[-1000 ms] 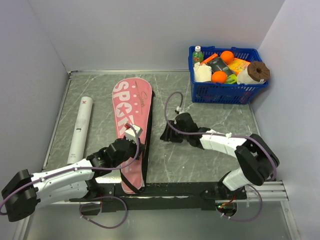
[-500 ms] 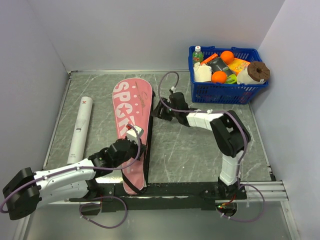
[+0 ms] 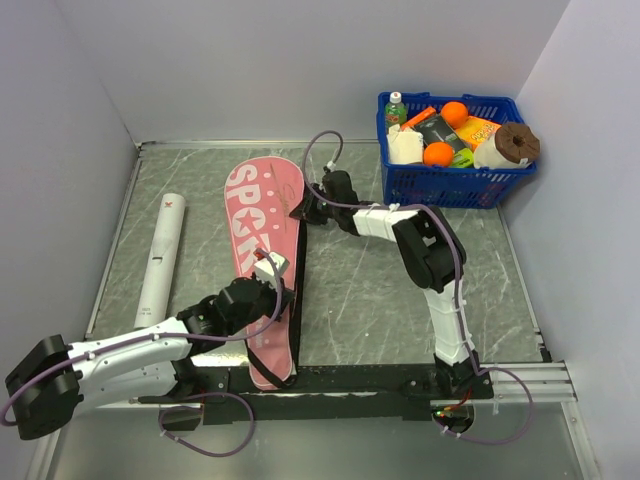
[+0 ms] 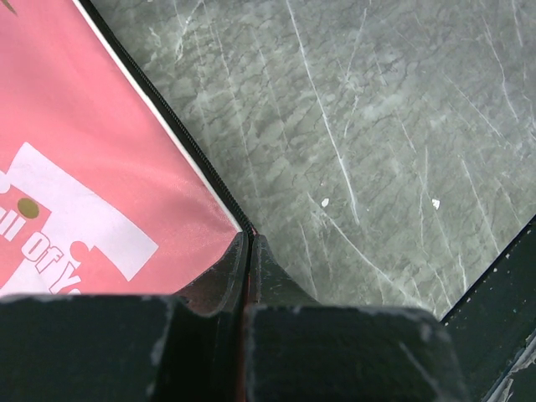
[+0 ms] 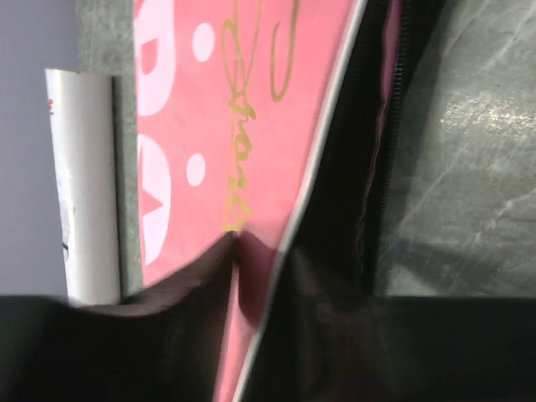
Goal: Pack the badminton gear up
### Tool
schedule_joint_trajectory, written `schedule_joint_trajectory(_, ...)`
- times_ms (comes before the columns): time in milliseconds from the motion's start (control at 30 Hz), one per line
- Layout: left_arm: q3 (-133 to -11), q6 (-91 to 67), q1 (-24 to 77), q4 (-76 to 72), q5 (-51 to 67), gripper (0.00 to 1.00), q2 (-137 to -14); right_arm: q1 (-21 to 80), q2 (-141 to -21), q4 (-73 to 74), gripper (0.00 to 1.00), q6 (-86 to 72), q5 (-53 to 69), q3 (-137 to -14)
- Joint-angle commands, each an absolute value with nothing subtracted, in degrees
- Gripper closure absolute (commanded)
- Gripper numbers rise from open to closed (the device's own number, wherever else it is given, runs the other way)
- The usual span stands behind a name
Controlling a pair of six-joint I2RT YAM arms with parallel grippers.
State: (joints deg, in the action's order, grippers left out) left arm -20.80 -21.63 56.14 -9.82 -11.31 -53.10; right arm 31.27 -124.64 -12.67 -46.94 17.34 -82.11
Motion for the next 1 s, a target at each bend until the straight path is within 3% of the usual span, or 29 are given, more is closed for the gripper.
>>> schedule_joint_trajectory(0,-21.3,-21.4,56.9,-12.8,-10.4,0.99,-51.7,30.1,-125.2,-13.3,0.94,-48.6,17.0,-85.6)
schedule_joint_trajectory(33,-21.7,-21.6,56.9,-12.0,-11.5,0.99,-51.8,30.1,-124.7,-13.4,1.0,-48.9,15.7,-85.0)
schedule_joint_trajectory(233,-28.4,-29.5,56.7,-0.2,-28.4,0.99,-59.3,29.4,-115.4,-14.6,1.0,-47.5,9.9,-74.7)
schedule_joint_trajectory(500,-33.6,-32.2,54.5,2.9,-32.1,0.99,-66.7,27.0,-104.9,-12.4,1.0,-45.9,8.0,-63.6)
schedule_joint_trajectory(967,-35.2,-35.2,45.4,11.2,-39.7,0.99,-58.2,31.1,-95.5,-12.0,1.0,-50.0,9.8,-48.8)
